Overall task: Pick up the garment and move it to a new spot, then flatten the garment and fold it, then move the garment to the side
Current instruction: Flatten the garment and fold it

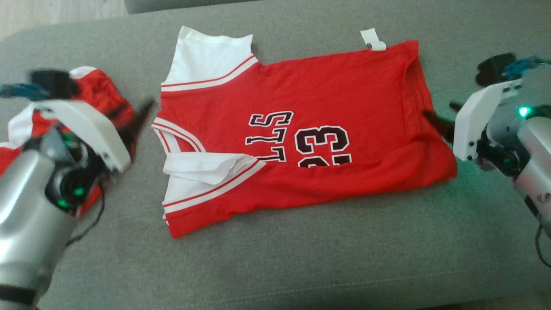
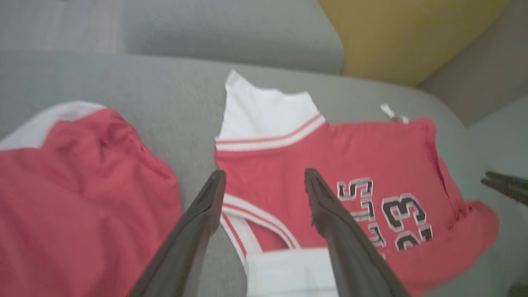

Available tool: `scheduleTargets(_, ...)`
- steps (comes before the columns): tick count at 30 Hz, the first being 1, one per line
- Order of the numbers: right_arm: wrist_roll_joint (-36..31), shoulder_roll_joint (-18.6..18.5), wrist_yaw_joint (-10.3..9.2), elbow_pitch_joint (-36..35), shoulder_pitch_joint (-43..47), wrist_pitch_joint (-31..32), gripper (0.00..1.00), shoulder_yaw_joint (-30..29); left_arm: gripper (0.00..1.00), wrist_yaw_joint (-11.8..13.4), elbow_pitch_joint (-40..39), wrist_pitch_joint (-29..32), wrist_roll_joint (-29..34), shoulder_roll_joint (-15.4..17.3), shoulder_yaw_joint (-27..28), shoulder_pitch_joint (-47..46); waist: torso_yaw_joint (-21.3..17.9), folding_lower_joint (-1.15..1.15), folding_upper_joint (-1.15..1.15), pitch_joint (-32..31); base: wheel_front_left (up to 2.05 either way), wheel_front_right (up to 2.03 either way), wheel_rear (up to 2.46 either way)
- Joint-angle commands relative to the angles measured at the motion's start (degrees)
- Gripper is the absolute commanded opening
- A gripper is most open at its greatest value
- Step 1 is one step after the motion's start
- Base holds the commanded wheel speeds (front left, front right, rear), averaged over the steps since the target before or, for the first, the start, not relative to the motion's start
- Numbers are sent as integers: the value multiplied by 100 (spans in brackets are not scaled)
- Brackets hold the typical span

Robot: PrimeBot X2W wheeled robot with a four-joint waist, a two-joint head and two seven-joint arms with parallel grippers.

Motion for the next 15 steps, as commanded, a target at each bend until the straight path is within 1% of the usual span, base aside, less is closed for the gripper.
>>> scheduleTargets(1,-91,-50,-4,-111,-129,-394,100,-112,100,75,-90,-428,61,116,479,-460,31,0,0,-67,0,0,0)
scheduleTargets(3,-155,-21,-4,-137,-103,-945,100,-244,100,126,-67,-984,88,-7,688,-465,54,0,0,-150,0,0,0)
scheduleTargets(6,-323,39,-4,-195,11,-1818,100,-436,100,195,-165,-1737,-38,-241,1050,-347,114,0,0,-305,0,0,0)
scheduleTargets(9,-453,166,-4,-304,250,-2649,100,-675,100,250,-420,-2349,-104,-421,1286,-57,168,0,0,-483,0,0,0)
scheduleTargets(12,-740,294,-4,-400,554,-3486,100,-935,100,383,-779,-2904,-61,-605,1410,379,232,0,0,-669,0,0,0)
scheduleTargets(13,-855,348,-4,-418,668,-3682,100,-1055,100,449,-900,-3028,-21,-669,1433,549,251,0,0,-727,0,0,0)
scheduleTargets(14,-855,348,-4,-418,668,-3682,100,-1055,100,449,-900,-3028,-21,-669,1433,549,251,0,0,-727,0,0,0)
scheduleTargets(15,-995,412,-4,-445,796,-3812,100,-1193,100,511,-1035,-3126,65,-731,1424,737,271,0,0,-784,0,0,0)
